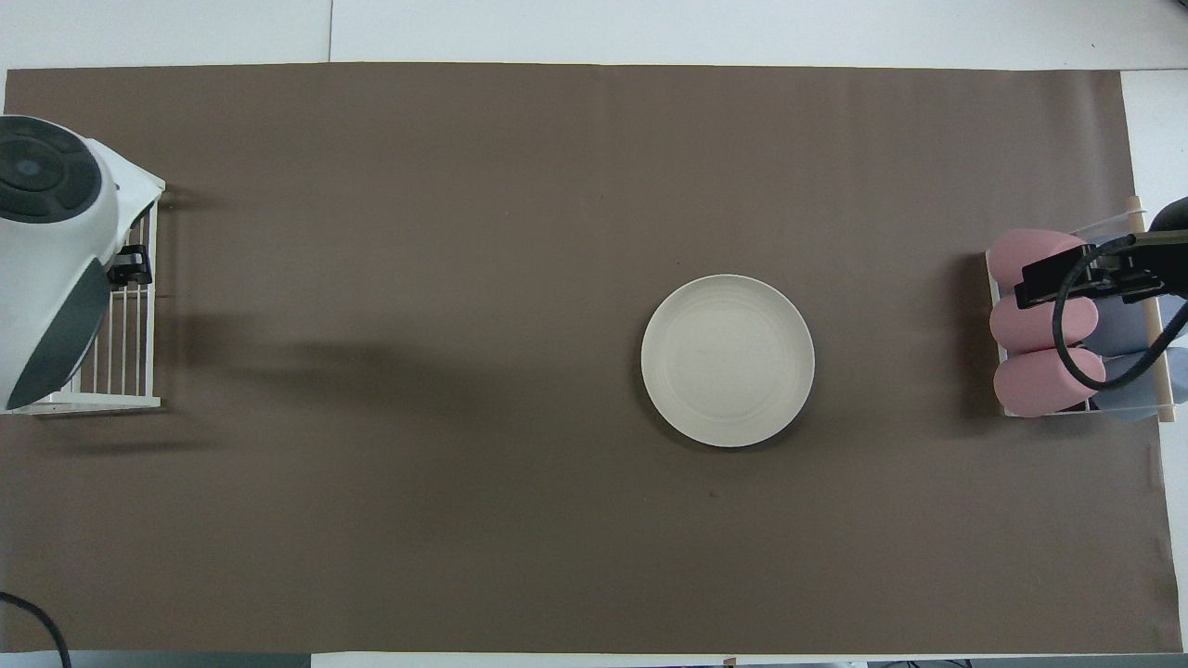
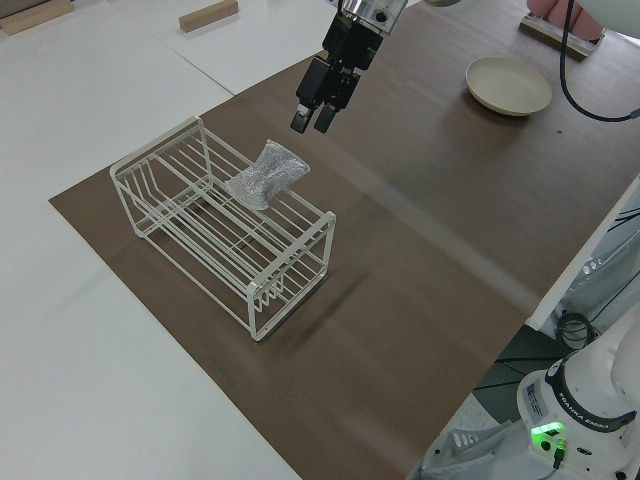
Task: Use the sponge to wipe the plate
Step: 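Reach the left gripper into the wire rack and grasp the white sponge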
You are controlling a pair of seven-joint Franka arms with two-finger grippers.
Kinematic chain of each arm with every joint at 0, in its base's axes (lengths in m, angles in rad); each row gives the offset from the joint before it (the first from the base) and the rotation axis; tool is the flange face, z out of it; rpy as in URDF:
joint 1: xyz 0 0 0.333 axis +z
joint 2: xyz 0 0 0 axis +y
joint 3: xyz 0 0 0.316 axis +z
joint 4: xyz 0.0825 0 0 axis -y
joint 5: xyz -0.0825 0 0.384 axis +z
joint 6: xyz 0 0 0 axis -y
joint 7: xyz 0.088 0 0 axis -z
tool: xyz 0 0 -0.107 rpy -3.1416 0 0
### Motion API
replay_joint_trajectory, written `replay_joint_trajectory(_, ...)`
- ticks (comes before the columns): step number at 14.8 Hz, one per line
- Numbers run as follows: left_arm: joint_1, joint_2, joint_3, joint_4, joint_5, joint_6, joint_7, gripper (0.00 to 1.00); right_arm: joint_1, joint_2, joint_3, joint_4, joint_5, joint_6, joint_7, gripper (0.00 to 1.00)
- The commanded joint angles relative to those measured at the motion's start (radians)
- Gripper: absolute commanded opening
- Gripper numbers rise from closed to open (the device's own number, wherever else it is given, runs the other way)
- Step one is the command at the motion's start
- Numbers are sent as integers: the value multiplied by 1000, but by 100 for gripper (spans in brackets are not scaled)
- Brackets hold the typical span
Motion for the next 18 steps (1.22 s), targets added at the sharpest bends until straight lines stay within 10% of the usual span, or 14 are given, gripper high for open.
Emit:
replay_joint_trajectory(1, 5, 48, 13, 3, 88, 54, -32, 100, -1, 3, 5, 8, -15, -2, -23, 100)
replay_joint_trajectory(12, 48, 62, 13, -57, 182, 120, -51, 93, -1, 2, 5, 2, -13, -2, -17, 100)
replay_joint_trajectory(14, 48, 62, 13, -57, 182, 119, -57, 67, -1, 0, 5, 1, -13, -2, -17, 100)
replay_joint_trajectory(16, 48, 62, 13, -57, 182, 116, -55, 1, -3, 0, 5, 1, -13, -2, -17, 100)
replay_joint_trajectory(18, 48, 63, 13, -51, 182, 112, -54, 0, -3, 0, 5, 1, -13, -2, -17, 100)
